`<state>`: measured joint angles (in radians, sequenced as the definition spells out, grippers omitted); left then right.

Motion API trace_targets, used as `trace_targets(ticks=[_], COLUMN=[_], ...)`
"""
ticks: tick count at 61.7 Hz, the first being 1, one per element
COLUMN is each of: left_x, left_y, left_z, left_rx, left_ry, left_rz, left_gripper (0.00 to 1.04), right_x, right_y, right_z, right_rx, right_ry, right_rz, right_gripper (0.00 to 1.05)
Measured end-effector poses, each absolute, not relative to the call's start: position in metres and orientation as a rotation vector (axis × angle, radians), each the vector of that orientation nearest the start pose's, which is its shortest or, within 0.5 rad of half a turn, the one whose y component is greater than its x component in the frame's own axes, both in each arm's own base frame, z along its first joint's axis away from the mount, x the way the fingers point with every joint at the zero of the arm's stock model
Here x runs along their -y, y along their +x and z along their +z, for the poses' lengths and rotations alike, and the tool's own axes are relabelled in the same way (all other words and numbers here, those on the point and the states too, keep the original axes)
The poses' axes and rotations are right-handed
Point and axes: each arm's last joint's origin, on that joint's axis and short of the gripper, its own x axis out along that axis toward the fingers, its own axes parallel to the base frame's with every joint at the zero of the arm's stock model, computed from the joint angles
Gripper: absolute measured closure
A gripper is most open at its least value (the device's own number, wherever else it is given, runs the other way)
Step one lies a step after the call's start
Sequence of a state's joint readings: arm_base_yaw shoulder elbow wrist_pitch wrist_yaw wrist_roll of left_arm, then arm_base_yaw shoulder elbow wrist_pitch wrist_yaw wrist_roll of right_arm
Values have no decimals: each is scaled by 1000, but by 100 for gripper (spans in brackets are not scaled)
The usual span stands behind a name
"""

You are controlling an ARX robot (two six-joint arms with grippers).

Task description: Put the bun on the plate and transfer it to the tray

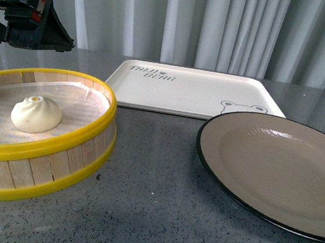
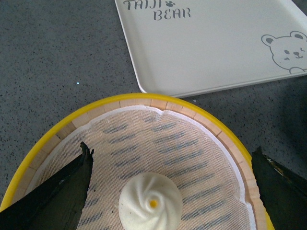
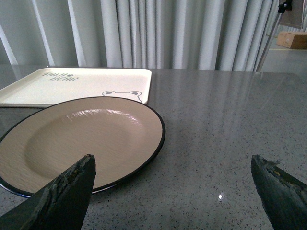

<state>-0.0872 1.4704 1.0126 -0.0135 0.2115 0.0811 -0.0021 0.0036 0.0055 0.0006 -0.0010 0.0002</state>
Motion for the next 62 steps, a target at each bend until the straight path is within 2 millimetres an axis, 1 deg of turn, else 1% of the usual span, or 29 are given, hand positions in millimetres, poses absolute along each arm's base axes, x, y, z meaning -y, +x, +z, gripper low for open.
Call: trace_targets(ticks=[5, 13, 16, 24, 51, 62], left_x=[32, 29, 29, 29, 18, 16], left_y=[332, 348, 353, 359, 358, 350], left_z=[260, 237, 233, 230, 223, 219], left_rx=[-471, -528, -535, -532, -570, -608], left_ry=[61, 87, 89, 95, 102, 92], left_rz=[-285, -235, -228, -219, -212, -225], left_gripper=[7, 7, 7, 7, 7, 7], right_x=[0, 0, 0, 0, 0, 0], right_y=[98, 98, 98, 98, 98, 98], right_z=[165, 165, 165, 165, 165, 165], right_rx=[2, 2, 2, 2, 2, 2], right_ry=[0, 0, 0, 0, 0, 0], right_rz=[-1, -1, -1, -1, -1, -1], right_gripper=[8, 8, 8, 8, 8, 8])
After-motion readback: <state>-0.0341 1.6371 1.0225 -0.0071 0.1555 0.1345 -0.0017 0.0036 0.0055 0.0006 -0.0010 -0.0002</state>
